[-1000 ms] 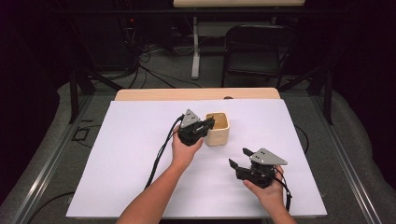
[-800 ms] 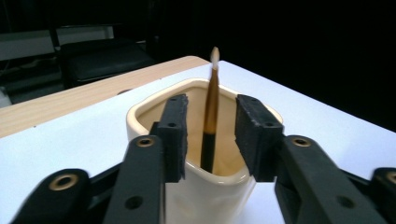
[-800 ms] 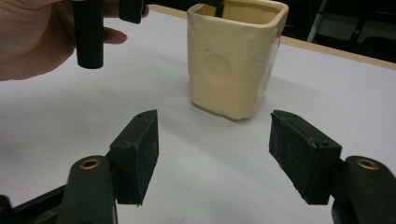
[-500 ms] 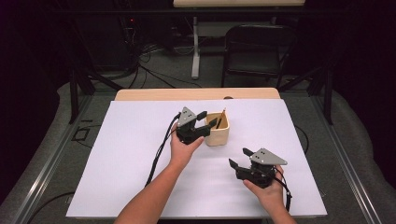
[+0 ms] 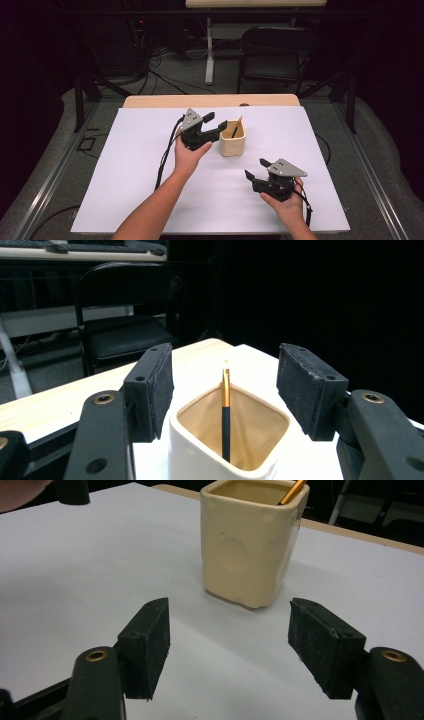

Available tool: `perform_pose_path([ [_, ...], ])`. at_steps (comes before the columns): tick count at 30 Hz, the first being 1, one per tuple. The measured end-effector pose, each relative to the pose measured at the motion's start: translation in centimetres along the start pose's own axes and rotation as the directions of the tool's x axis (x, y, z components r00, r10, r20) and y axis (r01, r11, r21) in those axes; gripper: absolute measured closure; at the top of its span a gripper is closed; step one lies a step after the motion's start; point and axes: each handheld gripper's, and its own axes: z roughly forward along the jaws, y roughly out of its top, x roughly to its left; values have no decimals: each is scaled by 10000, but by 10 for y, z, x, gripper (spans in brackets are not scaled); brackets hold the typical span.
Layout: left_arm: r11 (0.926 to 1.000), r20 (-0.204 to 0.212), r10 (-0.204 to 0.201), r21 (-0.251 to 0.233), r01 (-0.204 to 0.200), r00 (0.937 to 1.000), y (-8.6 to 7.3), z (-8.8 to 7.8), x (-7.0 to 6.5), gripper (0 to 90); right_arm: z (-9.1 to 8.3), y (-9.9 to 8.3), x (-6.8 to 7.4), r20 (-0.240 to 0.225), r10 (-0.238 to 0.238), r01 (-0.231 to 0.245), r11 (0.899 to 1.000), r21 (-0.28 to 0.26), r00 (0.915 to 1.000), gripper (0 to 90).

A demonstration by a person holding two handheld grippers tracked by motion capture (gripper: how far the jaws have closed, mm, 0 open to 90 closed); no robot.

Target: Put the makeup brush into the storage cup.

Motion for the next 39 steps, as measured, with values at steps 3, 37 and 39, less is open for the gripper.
perform_pose_path([
  [3,10000,87,30,-50,-29,10000,6,-5,-1,398,0,0,0,6,13,-13,10000,12,10000,330],
  [37,9973,510,612,366,-631,9968,38,-87,-11,352,-8,2,-1,52,12,-10,9992,-404,10000,331],
  [39,9975,544,559,403,-581,9970,36,-95,-9,352,-9,3,-1,37,-19,21,9990,-448,10000,331],
])
